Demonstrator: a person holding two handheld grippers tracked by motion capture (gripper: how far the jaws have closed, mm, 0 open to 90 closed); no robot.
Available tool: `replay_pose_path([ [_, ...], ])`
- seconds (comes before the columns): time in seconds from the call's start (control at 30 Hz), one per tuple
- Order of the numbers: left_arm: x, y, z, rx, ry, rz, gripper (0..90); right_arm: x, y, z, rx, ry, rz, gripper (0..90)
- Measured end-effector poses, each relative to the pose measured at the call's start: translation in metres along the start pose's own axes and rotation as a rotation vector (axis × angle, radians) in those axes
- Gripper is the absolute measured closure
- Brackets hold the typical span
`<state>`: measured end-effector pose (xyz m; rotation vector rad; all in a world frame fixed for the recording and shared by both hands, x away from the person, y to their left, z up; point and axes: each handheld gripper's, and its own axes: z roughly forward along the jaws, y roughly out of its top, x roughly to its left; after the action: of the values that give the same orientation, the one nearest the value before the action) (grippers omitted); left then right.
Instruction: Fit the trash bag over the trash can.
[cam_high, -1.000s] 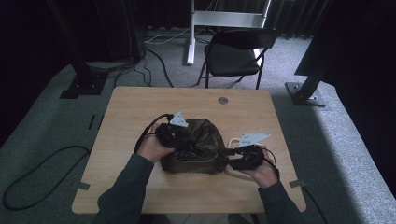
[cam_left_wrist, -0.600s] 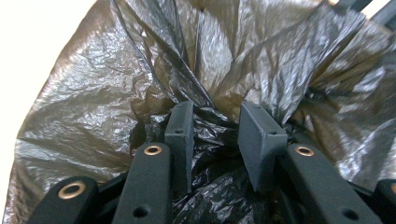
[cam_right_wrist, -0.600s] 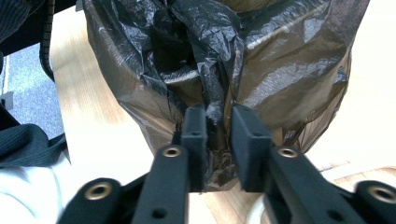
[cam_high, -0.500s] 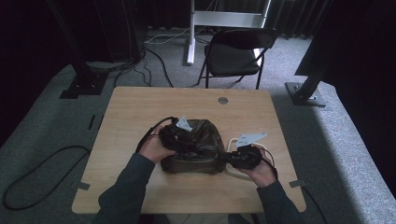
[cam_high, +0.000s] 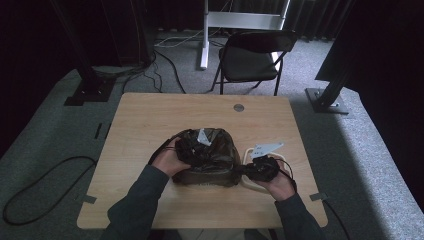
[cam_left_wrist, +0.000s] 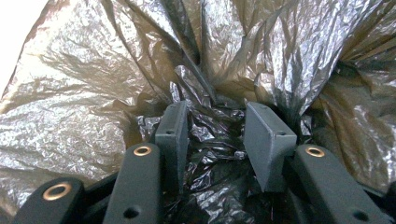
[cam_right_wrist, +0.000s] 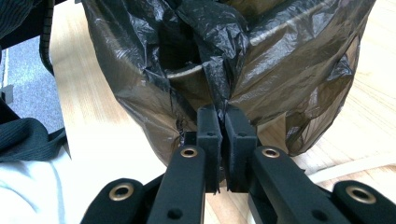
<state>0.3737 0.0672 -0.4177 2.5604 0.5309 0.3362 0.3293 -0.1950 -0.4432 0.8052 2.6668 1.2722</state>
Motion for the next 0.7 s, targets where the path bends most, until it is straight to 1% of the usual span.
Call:
replay_pose_path([
  [0.1,0.0,0.002,-0.002,-0.013,0.001,-0.004,60.7,0.0,0.0,0.0,0.001,-0.001,0.0,86.8],
  [0.23,0.001,0.004,-0.011,-0.05,-0.012,-0.015,61.5,-0.001,-0.001,-0.001,-0.001,-0.001,0.003,86.8],
  [0.33,0.002,0.005,-0.018,-0.079,-0.019,-0.016,67.0,-0.001,-0.001,-0.001,-0.004,-0.002,0.0,86.7],
  [0.4,0.002,0.006,-0.021,-0.091,-0.041,-0.015,71.8,-0.001,-0.001,-0.001,-0.003,-0.003,0.002,86.6],
  [0.47,0.001,0.008,-0.02,-0.079,-0.061,0.003,76.7,-0.002,-0.001,-0.001,-0.003,-0.002,0.001,86.4],
  [0.53,-0.001,0.009,-0.015,-0.051,-0.066,0.018,77.1,-0.002,-0.001,-0.001,-0.002,-0.001,0.001,86.4],
  [0.63,-0.002,0.011,-0.006,-0.003,-0.07,0.029,76.7,-0.002,-0.001,0.0,-0.001,-0.001,0.001,86.1],
  [0.67,-0.002,0.012,-0.003,0.01,-0.069,0.033,73.9,-0.002,-0.001,-0.001,0.0,-0.002,0.003,85.8],
  [0.7,-0.003,0.012,0.0,0.028,-0.065,0.038,73.9,-0.002,-0.001,-0.001,0.0,-0.002,0.003,85.8],
])
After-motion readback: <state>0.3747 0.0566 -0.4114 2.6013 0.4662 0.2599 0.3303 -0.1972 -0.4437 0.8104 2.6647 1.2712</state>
